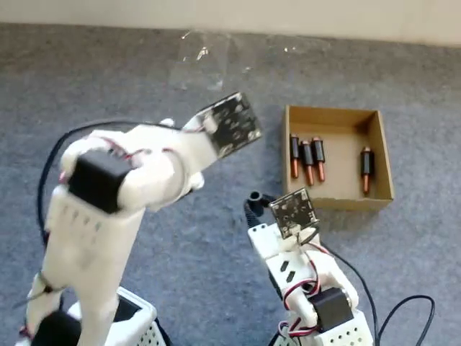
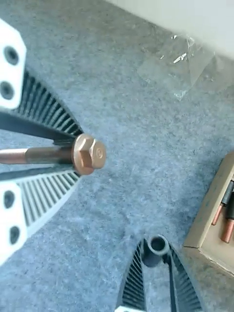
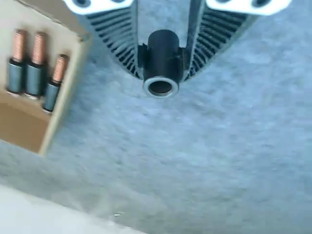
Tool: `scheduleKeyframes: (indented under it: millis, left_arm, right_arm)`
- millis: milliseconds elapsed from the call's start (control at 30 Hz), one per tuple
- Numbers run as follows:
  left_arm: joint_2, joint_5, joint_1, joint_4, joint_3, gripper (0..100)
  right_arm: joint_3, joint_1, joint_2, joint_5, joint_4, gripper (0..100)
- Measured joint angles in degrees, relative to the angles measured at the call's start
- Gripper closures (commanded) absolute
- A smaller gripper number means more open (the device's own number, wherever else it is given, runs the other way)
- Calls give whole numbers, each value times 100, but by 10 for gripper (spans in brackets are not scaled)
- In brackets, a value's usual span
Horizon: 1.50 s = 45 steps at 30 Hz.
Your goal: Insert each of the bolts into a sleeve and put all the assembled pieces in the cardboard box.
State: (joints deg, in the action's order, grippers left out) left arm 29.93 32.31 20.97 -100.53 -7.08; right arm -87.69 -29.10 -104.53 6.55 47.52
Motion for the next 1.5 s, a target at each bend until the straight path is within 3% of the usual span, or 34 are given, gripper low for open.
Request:
scheduleKeyframes:
  millis: [300,633,967,1300,1500]
  left_arm:
    - [1697,0,-9,492,1433,995]
    - [3393,-88,-9,2813,3798,995]
    - [3877,-2075,-9,5336,5257,995]
    - [3877,-3851,-18,6426,5257,995]
    - [3895,-4695,-18,6567,5486,995]
  right_arm:
    - [-413,-281,0,-308,-1292,995]
    - [-791,-914,0,-308,-2549,995]
    - [-791,-941,0,-308,-2734,995]
    - [-791,-941,0,-308,-2734,995]
    - [-791,-941,0,-308,-2734,995]
